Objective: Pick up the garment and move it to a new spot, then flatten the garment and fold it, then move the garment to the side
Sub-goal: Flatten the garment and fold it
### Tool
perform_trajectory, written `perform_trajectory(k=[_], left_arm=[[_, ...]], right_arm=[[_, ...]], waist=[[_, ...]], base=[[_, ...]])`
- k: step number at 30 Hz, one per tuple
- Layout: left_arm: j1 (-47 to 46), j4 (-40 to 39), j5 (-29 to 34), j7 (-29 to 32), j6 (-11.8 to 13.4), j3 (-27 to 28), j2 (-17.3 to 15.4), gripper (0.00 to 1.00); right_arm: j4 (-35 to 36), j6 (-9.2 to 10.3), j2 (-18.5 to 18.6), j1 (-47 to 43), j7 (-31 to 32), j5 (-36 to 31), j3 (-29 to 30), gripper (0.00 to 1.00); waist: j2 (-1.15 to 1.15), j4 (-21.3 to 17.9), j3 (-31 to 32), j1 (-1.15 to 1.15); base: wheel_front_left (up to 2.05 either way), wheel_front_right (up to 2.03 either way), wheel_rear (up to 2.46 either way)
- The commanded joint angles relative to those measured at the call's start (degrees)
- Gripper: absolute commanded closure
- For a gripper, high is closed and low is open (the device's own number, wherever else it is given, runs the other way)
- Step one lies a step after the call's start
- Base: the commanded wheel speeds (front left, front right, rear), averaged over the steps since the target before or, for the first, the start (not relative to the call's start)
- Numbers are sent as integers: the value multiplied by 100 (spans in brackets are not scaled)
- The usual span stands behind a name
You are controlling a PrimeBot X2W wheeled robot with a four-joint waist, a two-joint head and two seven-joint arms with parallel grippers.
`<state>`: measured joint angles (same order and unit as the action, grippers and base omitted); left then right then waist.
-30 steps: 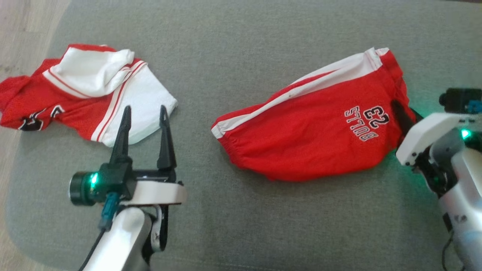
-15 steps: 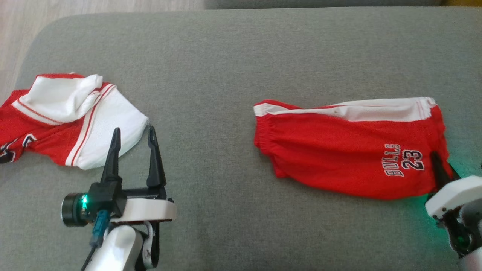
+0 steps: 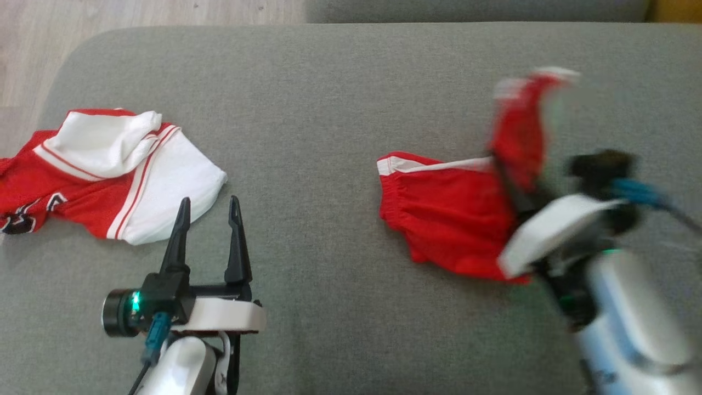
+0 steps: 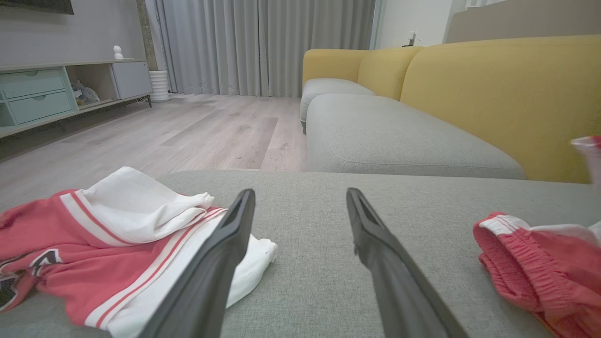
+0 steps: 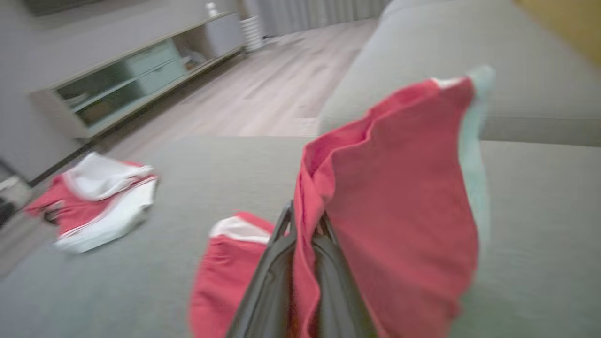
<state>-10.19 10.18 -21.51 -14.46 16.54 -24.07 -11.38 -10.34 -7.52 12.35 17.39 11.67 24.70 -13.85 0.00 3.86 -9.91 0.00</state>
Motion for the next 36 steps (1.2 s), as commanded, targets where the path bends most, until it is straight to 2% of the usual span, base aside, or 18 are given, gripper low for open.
perform_trajectory(k=[1, 3, 8, 9, 10, 15, 18, 21, 24, 28, 33, 36], left_arm=[[-141, -132, 48, -53, -22, 210, -8, 0], [-156, -92, 48, -53, -51, 197, 26, 0], [-171, -5, 54, -53, -106, 176, 97, 0], [-165, 12, 52, -53, -116, 178, 114, 0], [-157, 32, 44, -53, -129, 183, 134, 0], [-127, 124, 76, -53, -180, 240, 183, 0], [-75, 149, 133, -53, -164, 298, 178, 0], [-23, 155, 188, -53, -168, 368, 129, 0], [38, 143, 251, -53, -178, 436, 69, 0], [141, 156, 303, -53, -177, 510, -18, 0], [337, 209, 355, -24, -152, 534, -211, 0], [467, 211, 368, 66, -109, 545, -318, 0]], right_arm=[[250, 3, -176, 117, 118, 72, -526, 100], [170, 3, -332, 108, 224, 173, -977, 100], [-323, 3, -566, -109, 330, 448, -1402, 100], [-422, 3, -616, -153, 287, 537, -1434, 64], [-497, 3, -642, -176, 200, 575, -1467, 0], [-469, 3, -595, -244, -277, 730, -1720, 0], [19, 3, -417, -215, -883, 799, -1849, 0], [479, 3, -205, -226, -1423, 892, -1682, 0], [604, 3, -29, -351, -1682, 634, -1079, 0], [810, 3, -46, -697, -1828, 129, 29, 0], [1352, 3, -227, -1437, -1500, -564, 1161, 0], [1641, 3, -377, -1772, -1280, -744, 1324, 0]], waist=[[0, 49, 5, 0], [0, 117, 9, 0], [0, 227, 15, 0], [0, 240, 12, 0], [0, 249, 9, 0], [0, 231, 5, 0], [0, 152, 55, 0], [0, 24, 122, 0], [0, -97, 235, 0], [0, -231, 396, 0], [0, -412, 643, 0], [0, -478, 756, 0]], base=[[0, 0, 0], [0, 0, 0], [0, 0, 0], [0, 0, 0], [0, 0, 0], [0, 0, 0], [0, 0, 0], [0, 0, 0], [0, 0, 0], [0, 0, 0], [0, 0, 0], [0, 0, 0]])
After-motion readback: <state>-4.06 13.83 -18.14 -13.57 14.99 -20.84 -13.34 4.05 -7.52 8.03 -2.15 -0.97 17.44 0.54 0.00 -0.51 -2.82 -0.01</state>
